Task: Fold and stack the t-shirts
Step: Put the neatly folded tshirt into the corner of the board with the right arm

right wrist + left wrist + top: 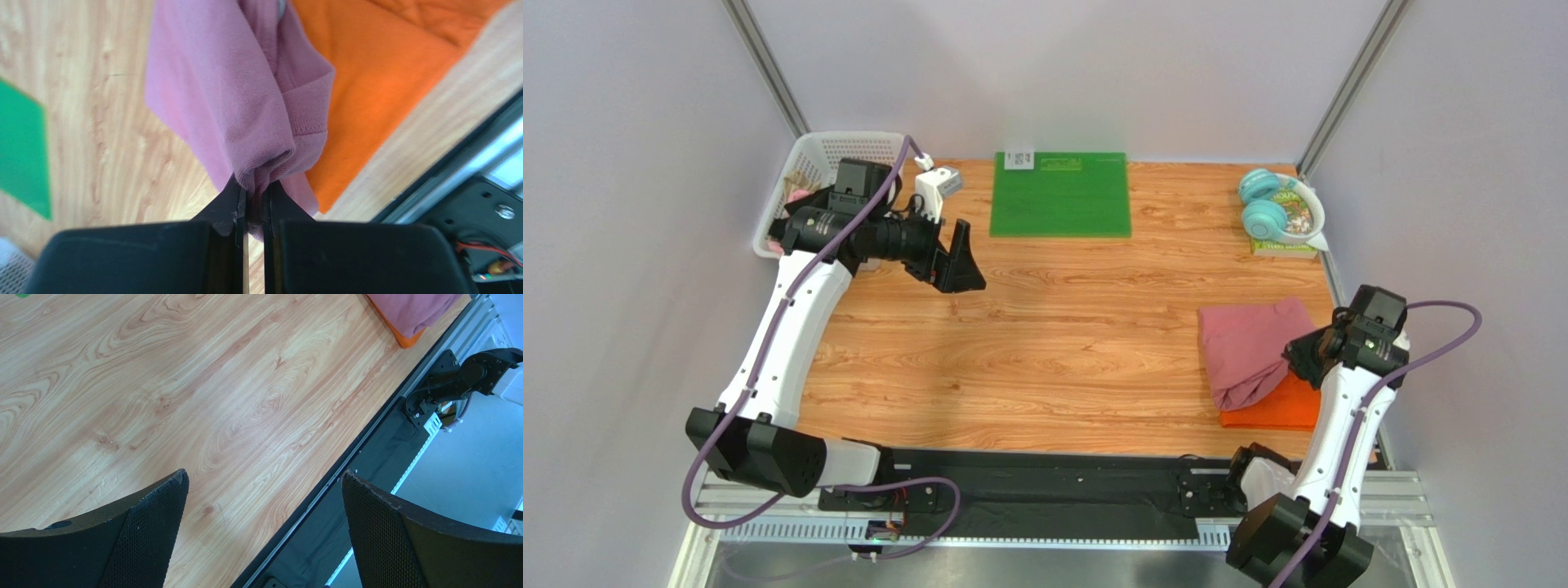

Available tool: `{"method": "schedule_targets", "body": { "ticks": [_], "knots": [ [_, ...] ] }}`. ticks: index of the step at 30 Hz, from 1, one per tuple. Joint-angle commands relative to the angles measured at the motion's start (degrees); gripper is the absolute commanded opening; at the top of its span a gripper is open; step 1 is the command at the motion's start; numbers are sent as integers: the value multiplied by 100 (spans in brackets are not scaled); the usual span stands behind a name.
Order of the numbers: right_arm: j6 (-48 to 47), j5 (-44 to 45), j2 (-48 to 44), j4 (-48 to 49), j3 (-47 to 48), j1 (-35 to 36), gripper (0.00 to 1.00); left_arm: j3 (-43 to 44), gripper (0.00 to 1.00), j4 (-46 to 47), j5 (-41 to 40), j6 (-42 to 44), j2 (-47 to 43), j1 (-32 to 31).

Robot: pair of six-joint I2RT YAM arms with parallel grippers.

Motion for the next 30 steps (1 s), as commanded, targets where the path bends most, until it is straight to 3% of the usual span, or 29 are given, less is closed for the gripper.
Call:
{"method": "schedule_targets", "body": {
  "ticks": [1,4,6,7,11,15,22,24,25,26,27,28,30],
  "knots": [
    [116,785,-189,-519,27,-18,0,155,100,2,117,-2,-222,34],
    [319,908,-312,-748,115,-18,3,198,100,-51,99,33,-187,34],
    [276,593,-234,-836,20,-18,21,260,100,-77,81,42,-152,34],
    [223,383,-181,-976,-33,-18,36,278,100,-86,64,51,-152,34],
    [-15,169,48,-1512,-174,-18,56,409,100,-121,55,112,-99,26],
    [11,29,-223,-1891,-79,-26,61,488,100,-218,-15,182,15,34],
    [204,1084,118,-2665,1749,70,60,857,100,-420,-51,191,270,34],
    [249,569,40,-2238,1891,79,59,902,100,-429,-68,174,296,26],
    [336,-392,-30,-1930,1804,157,59,928,100,-420,-60,148,331,26],
    [537,-897,-127,-1561,1351,210,60,937,100,-420,-68,130,349,34],
    [643,-1520,-137,-522,1015,254,63,946,100,-420,-42,104,367,34],
    [853,-2518,-111,-68,603,351,64,963,100,-420,-24,69,393,34],
    [1346,-3394,249,1168,-242,404,66,981,100,-420,-24,33,393,34]
  ]
}}
